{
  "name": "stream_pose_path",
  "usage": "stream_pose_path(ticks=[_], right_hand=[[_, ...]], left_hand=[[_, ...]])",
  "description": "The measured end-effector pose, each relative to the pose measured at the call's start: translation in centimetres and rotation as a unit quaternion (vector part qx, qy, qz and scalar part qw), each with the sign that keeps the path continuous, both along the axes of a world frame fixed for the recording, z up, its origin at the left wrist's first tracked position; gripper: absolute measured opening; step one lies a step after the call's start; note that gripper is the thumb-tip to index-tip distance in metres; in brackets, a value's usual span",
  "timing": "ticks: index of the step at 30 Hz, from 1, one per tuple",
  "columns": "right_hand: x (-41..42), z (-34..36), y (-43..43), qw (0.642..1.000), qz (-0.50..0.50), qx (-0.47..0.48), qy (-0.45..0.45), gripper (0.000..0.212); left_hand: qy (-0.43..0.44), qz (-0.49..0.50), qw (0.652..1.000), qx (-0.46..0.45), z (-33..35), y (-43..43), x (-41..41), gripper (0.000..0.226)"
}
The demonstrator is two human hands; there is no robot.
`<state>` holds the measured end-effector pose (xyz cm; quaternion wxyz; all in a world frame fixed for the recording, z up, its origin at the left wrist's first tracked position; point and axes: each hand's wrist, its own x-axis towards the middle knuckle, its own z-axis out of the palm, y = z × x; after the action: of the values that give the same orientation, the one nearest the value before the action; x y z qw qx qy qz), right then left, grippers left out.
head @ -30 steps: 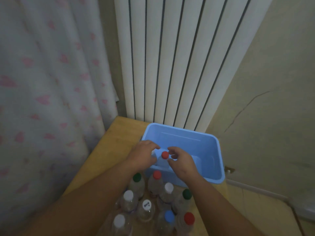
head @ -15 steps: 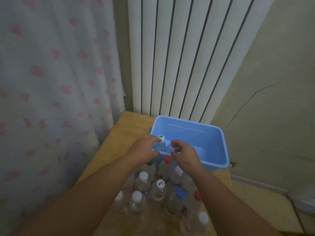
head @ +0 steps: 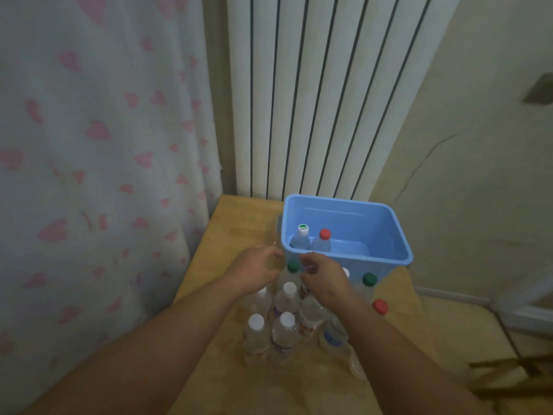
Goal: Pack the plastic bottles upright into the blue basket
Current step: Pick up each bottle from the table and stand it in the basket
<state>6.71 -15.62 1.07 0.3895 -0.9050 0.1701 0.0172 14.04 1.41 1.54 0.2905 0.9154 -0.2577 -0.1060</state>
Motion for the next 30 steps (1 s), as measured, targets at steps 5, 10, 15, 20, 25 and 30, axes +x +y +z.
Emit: stream_pose_path(ticks=[5, 10, 15, 20, 25, 30], right_hand=[[-2.1, 0.1, 1.0, 1.000, 0.000, -0.023, 0.017, 0.041], [-3.1, 0.4, 1.1, 0.999, 0.019, -0.037, 0.012, 0.039], [-4.6, 0.2, 1.0, 0.998, 0.051, -0.044, 0.010, 0.034], [-5.3, 0.0, 0.4, 0.997, 0.062, -0.037, 0.004, 0.031], [-5.5, -0.5, 0.1, 0.996, 0.072, -0.048, 0.017, 0.029], [-5.4, -1.9, 0.9, 0.993, 0.089, -0.031, 0.077, 0.038]], left_hand=[[0.026, -0.014, 0.999, 0.017, -0.7, 1.0, -1.4, 0.045], [0.035, -0.024, 0.999, 0.028, -1.4, 1.4, -3.1, 0.043], [0.042, -0.005, 0.998, 0.044, -1.9, 1.1, -4.7, 0.048], [0.018, 0.008, 0.996, 0.083, -2.2, 0.6, -5.8, 0.048], [0.021, 0.017, 0.996, 0.088, -2.3, 0.7, -6.3, 0.043], [0.018, 0.015, 0.993, 0.114, -2.7, 1.0, -6.8, 0.029]])
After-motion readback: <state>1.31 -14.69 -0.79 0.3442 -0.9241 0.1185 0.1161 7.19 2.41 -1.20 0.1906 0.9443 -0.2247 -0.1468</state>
